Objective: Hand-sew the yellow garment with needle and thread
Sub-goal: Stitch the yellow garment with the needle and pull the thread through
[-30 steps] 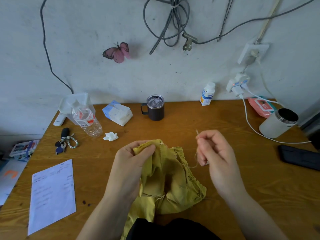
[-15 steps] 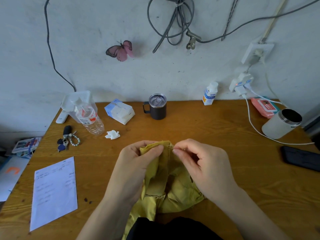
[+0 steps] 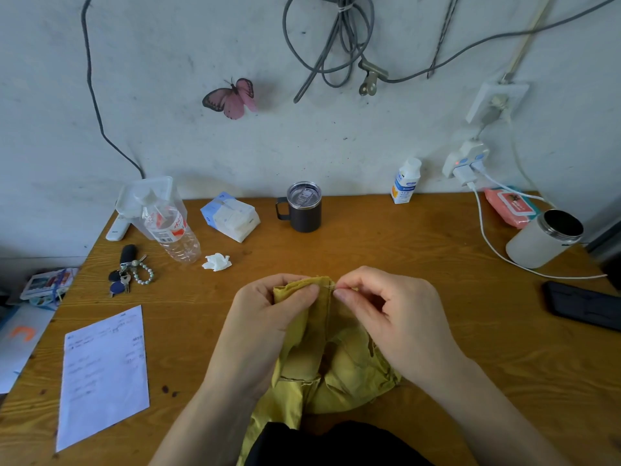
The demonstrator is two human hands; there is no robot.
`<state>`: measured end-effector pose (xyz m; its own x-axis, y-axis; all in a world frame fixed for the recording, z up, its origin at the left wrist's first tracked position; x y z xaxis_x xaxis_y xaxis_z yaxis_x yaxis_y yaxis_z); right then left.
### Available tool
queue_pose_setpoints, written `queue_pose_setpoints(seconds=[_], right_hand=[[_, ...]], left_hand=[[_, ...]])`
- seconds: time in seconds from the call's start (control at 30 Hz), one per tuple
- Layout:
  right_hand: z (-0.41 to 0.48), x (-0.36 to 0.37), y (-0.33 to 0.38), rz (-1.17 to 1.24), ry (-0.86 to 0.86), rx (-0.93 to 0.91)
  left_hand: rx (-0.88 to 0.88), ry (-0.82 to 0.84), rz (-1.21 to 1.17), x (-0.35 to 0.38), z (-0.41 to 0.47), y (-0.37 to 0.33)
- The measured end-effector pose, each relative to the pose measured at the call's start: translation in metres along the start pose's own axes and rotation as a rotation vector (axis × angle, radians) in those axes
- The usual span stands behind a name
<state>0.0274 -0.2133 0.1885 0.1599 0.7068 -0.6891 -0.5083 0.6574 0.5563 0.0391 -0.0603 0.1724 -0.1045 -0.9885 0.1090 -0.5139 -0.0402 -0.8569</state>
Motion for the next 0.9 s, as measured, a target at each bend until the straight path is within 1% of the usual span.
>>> queue_pose_setpoints(seconds=[0.1,0.23,0.33,0.4,0.47,0.53,0.73,0.9], right_hand=[[0.0,-0.001,-0.005,0.097,0.035,0.057],[0.001,0.0,-0.01,0.143,0.091,0.112],[0.001,0.003,-0.015,0.257,0.195,0.188],[0.002,0.003,-0.015,0.3,0.253,0.202],[0.002,0.002,-0.014,0.302,0.258,0.199],[0.002,0.001,-0.012,0.255,0.22,0.19],[0.0,0.0,-0.001,0.015,0.117,0.131],[-0.002,0.005,0.004,-0.114,0.097,0.126]], left_hand=[[0.008,-0.004,0.024,0.0,0.0,-0.001],[0.047,-0.024,0.087,0.0,0.0,-0.002],[0.074,-0.038,0.155,-0.001,0.0,-0.003],[0.096,-0.042,0.184,-0.001,0.0,-0.004],[0.116,-0.052,0.219,0.0,-0.001,-0.004],[0.139,-0.078,0.241,0.002,-0.002,-0.004],[0.214,-0.245,0.294,0.004,-0.002,0.0],[0.29,-0.277,0.356,0.013,-0.006,0.006]])
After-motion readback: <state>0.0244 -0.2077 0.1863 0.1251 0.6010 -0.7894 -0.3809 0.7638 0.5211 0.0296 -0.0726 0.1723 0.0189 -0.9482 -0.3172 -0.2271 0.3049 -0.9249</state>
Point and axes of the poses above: each hand's wrist, its own z-axis towards the middle knuckle, its own x-axis out of the palm, y = z × x, the point moved 3 cm from there along z, towards the middle knuckle, and after that the axes turned 10 degrees about -x, right-handed, at the moved point
